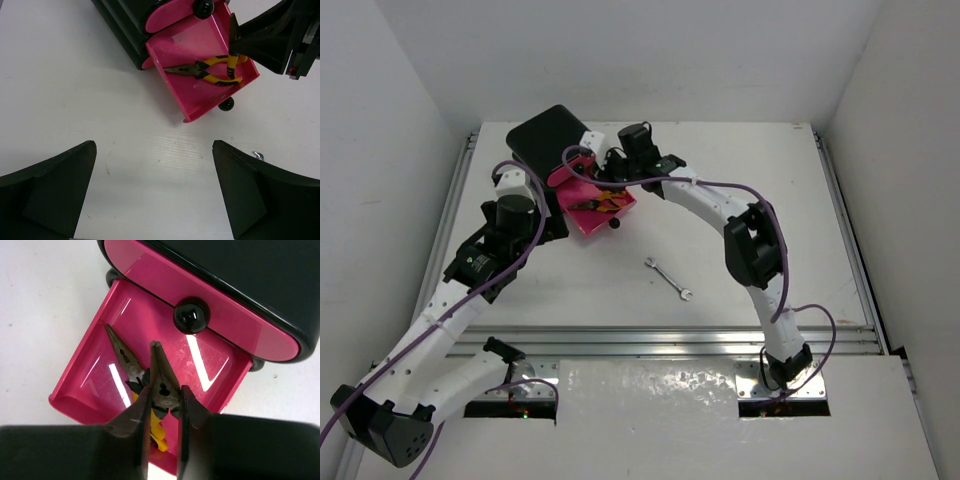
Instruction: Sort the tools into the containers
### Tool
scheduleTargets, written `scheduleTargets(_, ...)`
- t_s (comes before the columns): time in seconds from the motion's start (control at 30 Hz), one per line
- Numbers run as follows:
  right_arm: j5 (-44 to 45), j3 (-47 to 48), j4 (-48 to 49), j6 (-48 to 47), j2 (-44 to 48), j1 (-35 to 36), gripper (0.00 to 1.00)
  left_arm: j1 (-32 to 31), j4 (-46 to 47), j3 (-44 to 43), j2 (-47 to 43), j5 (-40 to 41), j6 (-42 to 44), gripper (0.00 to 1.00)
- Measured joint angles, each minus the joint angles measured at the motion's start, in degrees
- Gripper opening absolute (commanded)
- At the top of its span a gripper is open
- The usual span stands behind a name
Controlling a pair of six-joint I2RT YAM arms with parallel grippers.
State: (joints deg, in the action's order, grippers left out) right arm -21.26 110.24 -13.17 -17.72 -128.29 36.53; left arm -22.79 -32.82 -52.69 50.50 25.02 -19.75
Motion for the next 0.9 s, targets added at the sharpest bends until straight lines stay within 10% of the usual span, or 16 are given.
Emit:
scheduleTargets(0.6, 6.1, 1.6, 0.8, 3.6, -3.3, 0.7, 0.80, 0.0, 0.0, 0.0, -0.1, 0.0, 0.0, 1.00)
scheduleTargets(0.9, 15.7, -23.8, 4.3, 25.4, 13.7, 0.5, 0.68, 0.0, 0.0, 0.0, 0.0, 0.1, 0.0, 1.00)
